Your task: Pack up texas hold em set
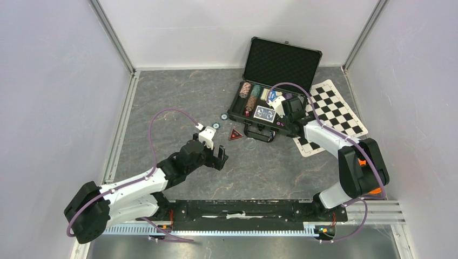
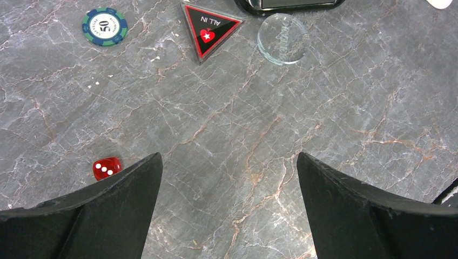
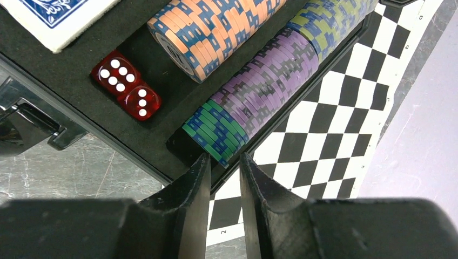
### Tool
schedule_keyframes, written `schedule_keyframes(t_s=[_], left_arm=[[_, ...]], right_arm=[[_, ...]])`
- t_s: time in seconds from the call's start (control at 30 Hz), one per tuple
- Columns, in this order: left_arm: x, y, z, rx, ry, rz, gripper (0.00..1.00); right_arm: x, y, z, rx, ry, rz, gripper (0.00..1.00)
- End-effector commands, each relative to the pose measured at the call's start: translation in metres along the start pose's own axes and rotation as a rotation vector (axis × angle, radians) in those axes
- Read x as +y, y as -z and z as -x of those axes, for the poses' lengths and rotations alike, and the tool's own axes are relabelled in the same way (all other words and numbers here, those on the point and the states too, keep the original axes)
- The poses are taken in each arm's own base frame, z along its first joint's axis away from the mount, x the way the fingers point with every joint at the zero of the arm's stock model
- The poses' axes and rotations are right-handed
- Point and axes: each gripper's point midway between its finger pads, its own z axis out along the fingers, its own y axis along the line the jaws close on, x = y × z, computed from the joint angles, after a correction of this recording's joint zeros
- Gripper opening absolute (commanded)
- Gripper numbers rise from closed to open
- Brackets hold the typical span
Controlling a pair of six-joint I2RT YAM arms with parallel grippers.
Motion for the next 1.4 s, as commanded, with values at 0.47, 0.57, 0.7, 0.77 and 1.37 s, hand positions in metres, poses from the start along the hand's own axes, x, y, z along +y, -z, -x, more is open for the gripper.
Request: schedule_keyframes(t_s=[0.47,0.57,0.7,0.77,1.37], left_arm=[[-0.003,-0.001,0.021,-0.059,0.023,0.011,1.00],[-0.002,-0.001,0.020,-0.059,0.023,0.013,1.00],[-0.002,-0.003,0.019,-0.052,0.020,0.013,1.00],[-0.003,-0.004,0.019,-0.048,0.019,0.013,1.00],[0.000,-0.004,0.019,-0.050,0.019,0.026,1.00]], right_arm=[[-0.031,0.018,0.037,-0.110,-0.089,-0.131,0.53],[-0.035,0.019,0.041,-0.120,-0.105,-0.149,0.53],[-0.038,0.016,0.041,-0.107,-0.106,-0.168,0.53],[-0.040,0.015,0.039,-0.094,-0.110,-0.185,0.53],[-0.006,0.028,0.047,-0.167,-0.061,0.039,0.55]])
